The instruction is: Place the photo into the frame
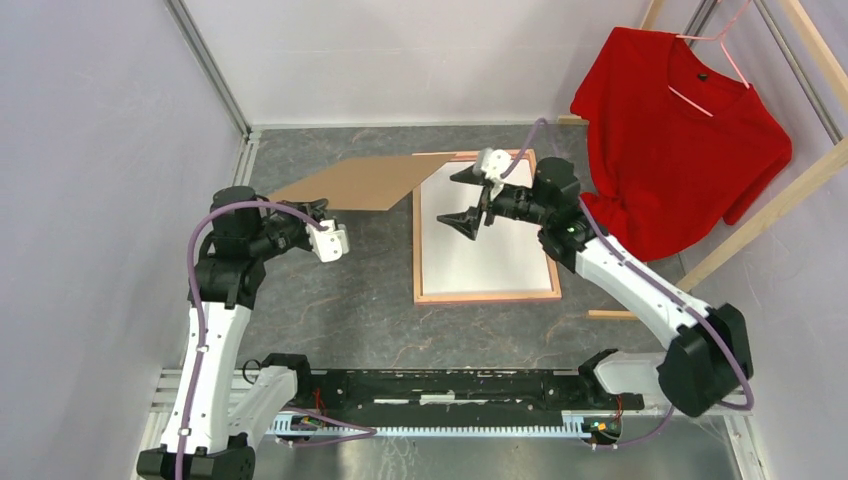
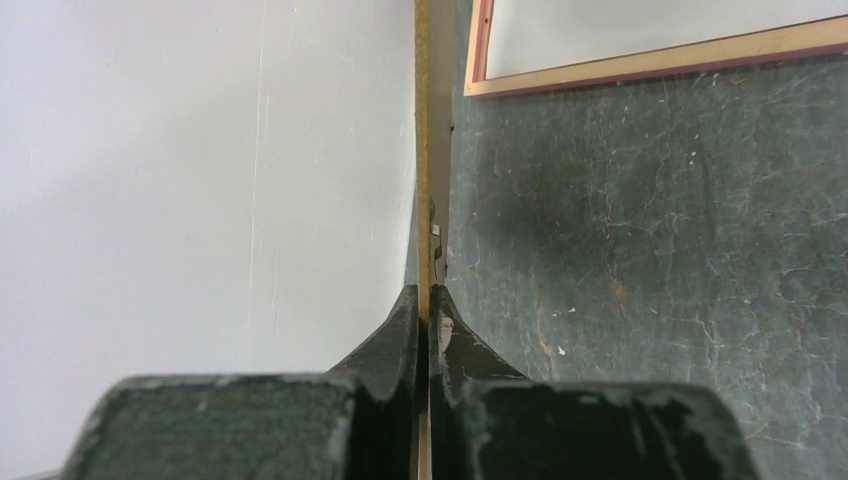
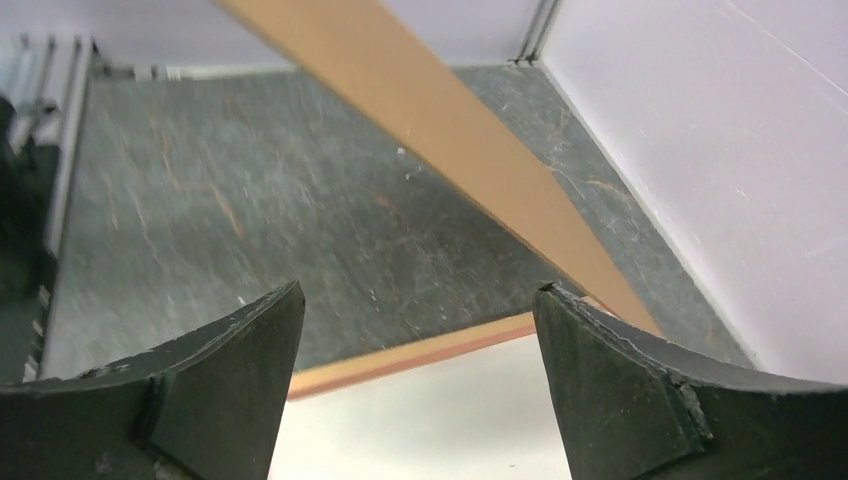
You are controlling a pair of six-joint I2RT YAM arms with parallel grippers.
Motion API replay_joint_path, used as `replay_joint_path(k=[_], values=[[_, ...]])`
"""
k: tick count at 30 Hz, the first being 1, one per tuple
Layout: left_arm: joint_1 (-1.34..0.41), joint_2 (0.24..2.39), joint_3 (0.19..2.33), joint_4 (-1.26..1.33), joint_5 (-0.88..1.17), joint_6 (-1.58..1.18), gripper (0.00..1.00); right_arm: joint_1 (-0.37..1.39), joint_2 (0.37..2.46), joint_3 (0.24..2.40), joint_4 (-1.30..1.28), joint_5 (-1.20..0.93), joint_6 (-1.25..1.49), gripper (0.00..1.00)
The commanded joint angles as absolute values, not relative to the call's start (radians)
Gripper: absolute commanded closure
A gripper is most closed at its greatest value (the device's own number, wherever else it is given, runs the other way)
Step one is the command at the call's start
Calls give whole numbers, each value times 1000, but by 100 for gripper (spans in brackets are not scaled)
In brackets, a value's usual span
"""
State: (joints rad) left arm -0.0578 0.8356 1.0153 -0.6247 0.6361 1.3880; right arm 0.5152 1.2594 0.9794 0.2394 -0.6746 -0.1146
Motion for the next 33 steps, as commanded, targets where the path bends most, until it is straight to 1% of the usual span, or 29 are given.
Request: replay_joint_path(k=[1, 5, 8, 16, 18, 20, 22, 23, 25, 26, 27, 28, 29, 30, 31, 32, 33], values=[[-57, 820, 1123, -683, 714, 1424, 98, 521, 1363, 1021, 237, -816, -454, 10], [-57, 820, 1147, -770, 723, 1487, 98, 554, 1430, 1087, 233, -808, -541, 11], [-59, 811, 1144, -777, 725, 1491, 98, 587, 1457, 1110, 234, -771, -606, 13], [-59, 818, 1153, -811, 726, 1531, 98, 662, 1551, 1178, 207, -736, -674, 23], [-58, 817, 1151, -811, 725, 1537, 98, 675, 1577, 1197, 181, -725, -696, 29], [-60, 818, 1148, -811, 722, 1545, 98, 678, 1602, 1215, 170, -718, -698, 39], [-59, 818, 1150, -811, 723, 1544, 98, 679, 1615, 1219, 168, -710, -700, 48], [-58, 819, 1150, -811, 723, 1544, 98, 679, 1616, 1217, 173, -698, -701, 54], [-58, 820, 1150, -810, 725, 1545, 98, 679, 1615, 1211, 193, -673, -704, 71], [-58, 822, 1149, -810, 724, 1544, 98, 678, 1611, 1210, 200, -664, -704, 84], [-58, 824, 1150, -809, 725, 1544, 98, 678, 1609, 1210, 211, -655, -702, 95], [-58, 824, 1147, -795, 724, 1530, 98, 679, 1605, 1208, 228, -640, -685, 100], [-58, 821, 1140, -761, 725, 1494, 93, 680, 1598, 1201, 258, -631, -665, 100], [-59, 814, 1127, -703, 721, 1439, 82, 679, 1588, 1189, 300, -621, -642, 100], [-58, 809, 1113, -642, 716, 1381, 59, 679, 1575, 1174, 346, -609, -618, 100], [-58, 803, 1097, -540, 706, 1310, 24, 678, 1560, 1154, 414, -600, -579, 100], [-58, 800, 1077, -458, 696, 1242, 4, 679, 1548, 1140, 469, -582, -536, 100]])
